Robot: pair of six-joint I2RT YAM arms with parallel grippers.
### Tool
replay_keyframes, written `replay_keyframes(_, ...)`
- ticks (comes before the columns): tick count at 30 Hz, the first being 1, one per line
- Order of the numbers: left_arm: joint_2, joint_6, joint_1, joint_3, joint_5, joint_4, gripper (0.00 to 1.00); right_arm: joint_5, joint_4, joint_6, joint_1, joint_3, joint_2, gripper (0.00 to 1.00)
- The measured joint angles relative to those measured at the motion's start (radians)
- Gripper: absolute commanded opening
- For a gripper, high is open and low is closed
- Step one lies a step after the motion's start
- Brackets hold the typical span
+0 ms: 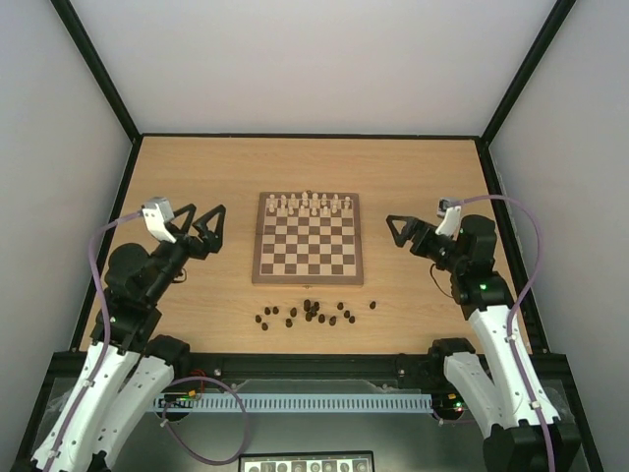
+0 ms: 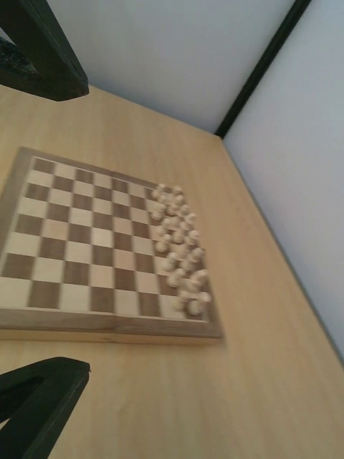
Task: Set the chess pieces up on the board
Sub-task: Pick up the chess piece at the center of the board.
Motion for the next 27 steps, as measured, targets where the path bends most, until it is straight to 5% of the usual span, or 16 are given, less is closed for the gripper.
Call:
replay_keyframes(15, 0.071, -0.119, 0.000, -0.105, 0.229, -0.149, 0.99, -0.111, -0.234, -0.023, 0.015, -0.019, 0.015, 0.99)
replay_keyframes(22, 0.002, -0.091, -0.001, -0.121, 0.273, -0.161, 0.99, 0.042, -0.238, -0.006, 0.175, -0.035, 0.040, 0.99)
replay_keyframes(27, 0.009, -0.100, -0.003, -0.122, 0.223, -0.175, 1.00, 0.292, -0.250, 0.008, 0.367, -0.003, 0.150, 0.99)
